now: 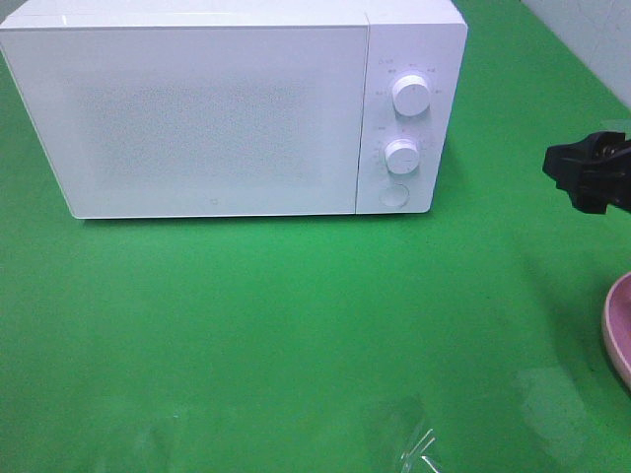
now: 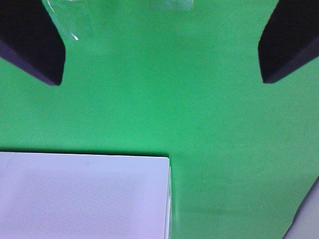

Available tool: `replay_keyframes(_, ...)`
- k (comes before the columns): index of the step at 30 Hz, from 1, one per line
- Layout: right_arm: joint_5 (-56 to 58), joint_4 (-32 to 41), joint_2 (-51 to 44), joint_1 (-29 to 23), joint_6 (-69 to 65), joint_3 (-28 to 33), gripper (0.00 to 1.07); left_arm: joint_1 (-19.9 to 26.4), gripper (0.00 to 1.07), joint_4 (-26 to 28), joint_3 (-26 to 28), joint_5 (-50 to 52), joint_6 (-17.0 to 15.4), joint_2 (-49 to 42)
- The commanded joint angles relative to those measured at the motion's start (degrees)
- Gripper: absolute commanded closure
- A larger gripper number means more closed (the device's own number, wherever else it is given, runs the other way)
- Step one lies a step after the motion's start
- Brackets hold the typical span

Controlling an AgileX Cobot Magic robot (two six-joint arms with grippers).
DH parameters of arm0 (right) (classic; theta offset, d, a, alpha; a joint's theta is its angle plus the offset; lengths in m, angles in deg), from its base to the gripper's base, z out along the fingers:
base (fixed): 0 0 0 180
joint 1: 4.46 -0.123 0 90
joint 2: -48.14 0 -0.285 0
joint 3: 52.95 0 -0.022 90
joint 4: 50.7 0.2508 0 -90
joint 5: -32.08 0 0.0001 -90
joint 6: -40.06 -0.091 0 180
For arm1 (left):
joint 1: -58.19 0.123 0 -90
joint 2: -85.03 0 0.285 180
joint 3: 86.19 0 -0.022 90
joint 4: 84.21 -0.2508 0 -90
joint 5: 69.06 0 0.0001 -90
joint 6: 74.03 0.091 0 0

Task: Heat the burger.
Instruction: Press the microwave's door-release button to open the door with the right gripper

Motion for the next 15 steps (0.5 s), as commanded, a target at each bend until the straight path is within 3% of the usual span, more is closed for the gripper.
replay_keyframes(1,-5.4,3.7,1.5,0.2,4.5,1.6,0.37,-0.3,0.09,0.3,-0.1,0.3,0.1,-1.3)
replay_keyframes(7,-12.1,9.6,3.8,-2.8,10.1,3.2,0.37,-0.3,0.09,0.2,-0.1,0.2,0.1,-1.3)
replay_keyframes(9,-18.3,15.8,6.6,-8.7,17.4,3.8,0.37,-0.3,0.09,0.2,-0.1,0.2,0.1,-1.3)
replay_keyframes(14,-22.5,22.5,9.4,-13.4,23.2,3.8,0.37,-0.3,0.09,0.2,-0.1,0.2,0.1,-1.3)
replay_keyframes(15,-25.2,27.1,11.5,-16.4,26.5,3.8,0.37,-0.3,0.09,0.2,-0.1,0.2,0.1,-1.3)
